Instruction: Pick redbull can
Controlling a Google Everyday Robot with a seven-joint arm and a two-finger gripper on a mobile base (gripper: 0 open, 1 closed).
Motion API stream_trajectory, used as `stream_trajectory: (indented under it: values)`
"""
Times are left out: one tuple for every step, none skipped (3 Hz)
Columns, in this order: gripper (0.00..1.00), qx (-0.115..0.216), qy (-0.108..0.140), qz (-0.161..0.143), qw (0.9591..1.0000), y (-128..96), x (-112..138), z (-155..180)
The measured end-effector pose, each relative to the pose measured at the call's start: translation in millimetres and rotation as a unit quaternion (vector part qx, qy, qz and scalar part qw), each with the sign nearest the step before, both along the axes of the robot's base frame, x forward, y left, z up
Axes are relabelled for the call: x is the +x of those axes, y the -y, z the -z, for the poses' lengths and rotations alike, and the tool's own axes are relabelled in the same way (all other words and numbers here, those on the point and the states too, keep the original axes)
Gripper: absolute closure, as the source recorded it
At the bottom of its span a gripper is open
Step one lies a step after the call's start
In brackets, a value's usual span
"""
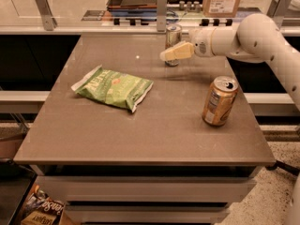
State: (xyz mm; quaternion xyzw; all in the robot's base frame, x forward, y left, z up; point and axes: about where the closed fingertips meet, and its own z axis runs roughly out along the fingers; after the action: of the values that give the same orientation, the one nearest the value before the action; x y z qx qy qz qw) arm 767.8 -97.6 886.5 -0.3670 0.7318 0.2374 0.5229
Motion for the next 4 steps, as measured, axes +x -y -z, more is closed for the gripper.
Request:
stream_trajectory:
  values:
    - [0.18,0.032,0.007,-0.009,0.9994,-10,7,6]
    - [0.41,0.034,0.006,-0.012,0.9993,-14,8,7]
    - [0.65,0.035,0.005,-0.014,0.9993,-17,8,8]
    - [0.87,0.035,0.004,-0.016,0.9992,-20,8,9]
